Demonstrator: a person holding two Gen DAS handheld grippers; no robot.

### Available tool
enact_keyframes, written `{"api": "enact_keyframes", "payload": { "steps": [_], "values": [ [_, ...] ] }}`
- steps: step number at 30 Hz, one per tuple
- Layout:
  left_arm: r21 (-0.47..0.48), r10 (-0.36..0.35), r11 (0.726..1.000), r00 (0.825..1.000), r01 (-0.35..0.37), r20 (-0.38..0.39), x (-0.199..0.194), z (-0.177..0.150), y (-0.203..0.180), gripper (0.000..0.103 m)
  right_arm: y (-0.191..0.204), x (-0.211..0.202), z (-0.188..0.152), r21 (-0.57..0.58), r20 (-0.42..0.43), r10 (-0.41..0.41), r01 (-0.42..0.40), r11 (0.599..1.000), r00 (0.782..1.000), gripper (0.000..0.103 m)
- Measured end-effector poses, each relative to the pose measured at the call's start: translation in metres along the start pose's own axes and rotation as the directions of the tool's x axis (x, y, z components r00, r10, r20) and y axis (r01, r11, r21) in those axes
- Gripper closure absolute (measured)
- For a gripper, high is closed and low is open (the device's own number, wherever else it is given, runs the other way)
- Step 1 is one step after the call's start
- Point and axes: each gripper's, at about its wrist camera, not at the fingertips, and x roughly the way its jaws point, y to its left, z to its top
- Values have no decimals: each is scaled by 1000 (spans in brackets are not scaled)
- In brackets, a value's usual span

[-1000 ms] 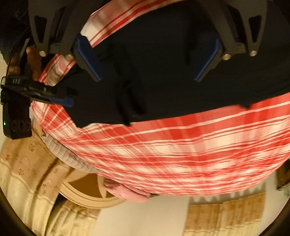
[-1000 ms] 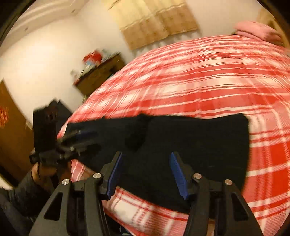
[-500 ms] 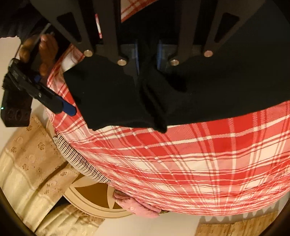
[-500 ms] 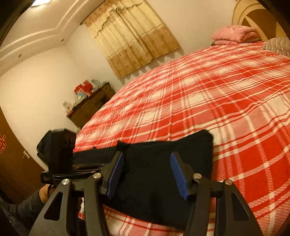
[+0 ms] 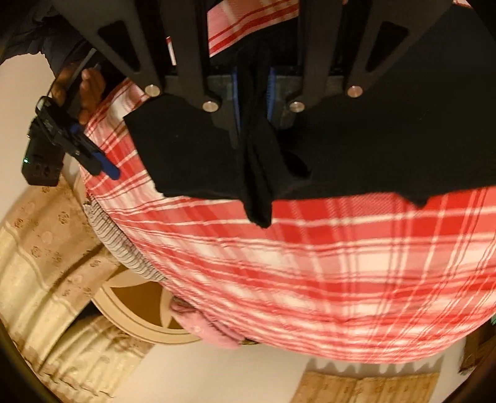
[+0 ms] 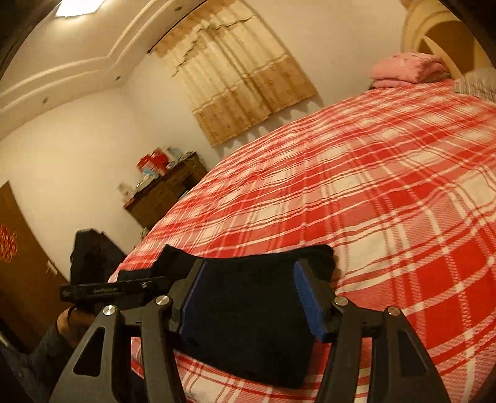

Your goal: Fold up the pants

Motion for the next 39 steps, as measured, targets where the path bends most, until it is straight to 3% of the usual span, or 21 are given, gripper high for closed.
{"api": "enact_keyframes", "payload": {
  "steps": [4,9,12,15,17,20,24,28,32,34,37,39],
  "values": [
    [-21,25,999,1000,-25,-19,14,-5,10,89,9,19,-10,-57,-101,-23,17,998,995,43],
    [-21,57,998,998,-58,-24,25,-13,14,81,-12,46,-24,-7,-255,-92,93,996,963,43],
    [-14,56,998,998,-56,-18,23,-13,14,77,-13,44,-22,-7,-253,-89,91,996,963,43],
    [1,110,994,994,-110,5,11,-11,17,57,-3,41,-21,-49,-241,-135,127,991,961,43],
    [3,160,987,986,-160,35,0,-10,24,30,8,39,-17,-88,-221,-153,137,987,963,43],
    [-27,213,977,975,-211,72,-19,-10,41,24,34,41,-13,-174,-202,-154,119,977,967,43],
    [-56,256,966,961,-252,101,-43,-12,62,24,73,65,-8,-243,-238,-52,-7,970,970,43],
    [-56,359,933,922,-355,148,-77,-15,78,24,112,99,-6,-322,-243,17,-97,942,970,43],
    [-94,491,871,851,-482,186,-117,-22,110,23,142,141,-17,-352,-307,72,-184,918,949,43],
    [-133,547,837,816,-531,184,-137,-27,132,22,148,164,-28,-357,-369,59,-199,913,928,43],
    [-199,602,797,780,-571,170,-155,-38,165,22,147,195,-49,-367,-458,-31,-157,917,889,43],
    [-231,629,773,763,-591,151,-160,-44,181,22,150,191,-53,-400,-428,-42,-148,904,903,43]
  ]
}}
